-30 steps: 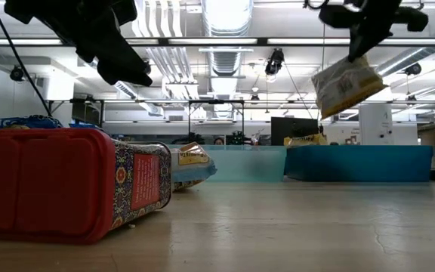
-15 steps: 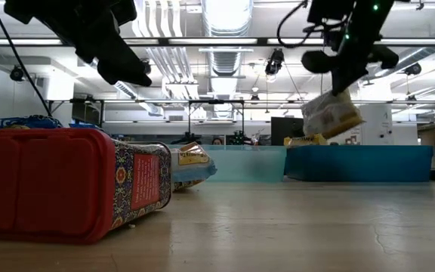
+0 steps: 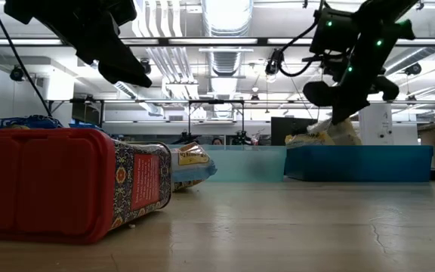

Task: Pick & Place Food Item
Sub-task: Put the yellow noodle pack into the blue bin, then put the brown seasoning bottle into the green bin

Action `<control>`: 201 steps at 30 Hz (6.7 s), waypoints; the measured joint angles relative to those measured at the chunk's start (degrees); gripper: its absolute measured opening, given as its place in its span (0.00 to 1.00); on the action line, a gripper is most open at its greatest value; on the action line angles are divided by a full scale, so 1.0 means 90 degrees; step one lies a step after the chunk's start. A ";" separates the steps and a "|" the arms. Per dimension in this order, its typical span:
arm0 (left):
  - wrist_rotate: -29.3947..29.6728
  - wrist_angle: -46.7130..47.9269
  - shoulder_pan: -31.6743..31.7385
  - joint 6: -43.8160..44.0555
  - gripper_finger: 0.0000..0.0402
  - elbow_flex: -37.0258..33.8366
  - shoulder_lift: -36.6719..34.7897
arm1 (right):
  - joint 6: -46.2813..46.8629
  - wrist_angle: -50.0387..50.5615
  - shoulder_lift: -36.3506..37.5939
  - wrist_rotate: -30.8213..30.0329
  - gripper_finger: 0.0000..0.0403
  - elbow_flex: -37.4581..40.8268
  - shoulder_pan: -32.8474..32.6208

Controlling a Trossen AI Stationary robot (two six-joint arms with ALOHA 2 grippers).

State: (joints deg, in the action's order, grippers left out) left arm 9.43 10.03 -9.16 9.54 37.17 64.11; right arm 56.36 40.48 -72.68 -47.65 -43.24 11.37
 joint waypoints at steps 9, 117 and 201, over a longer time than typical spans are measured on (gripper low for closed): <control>0.0000 -0.0015 0.0011 -0.0039 0.60 0.0000 -0.0002 | -0.0484 -0.0607 -0.0814 0.0661 0.02 -0.0050 0.0112; -0.0888 -0.0037 0.0011 0.2331 0.60 0.0000 0.0015 | -0.0165 0.2296 -0.3444 0.4482 0.58 -0.3474 -0.7651; -0.0717 -0.0451 0.0011 0.3595 0.60 0.0000 0.0146 | 0.1416 0.0892 -0.3502 0.2663 0.46 -0.2241 -0.7815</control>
State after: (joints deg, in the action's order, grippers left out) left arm 2.98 5.97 -9.06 41.89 37.17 65.42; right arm 69.10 48.50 -104.20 -23.69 -63.42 -58.96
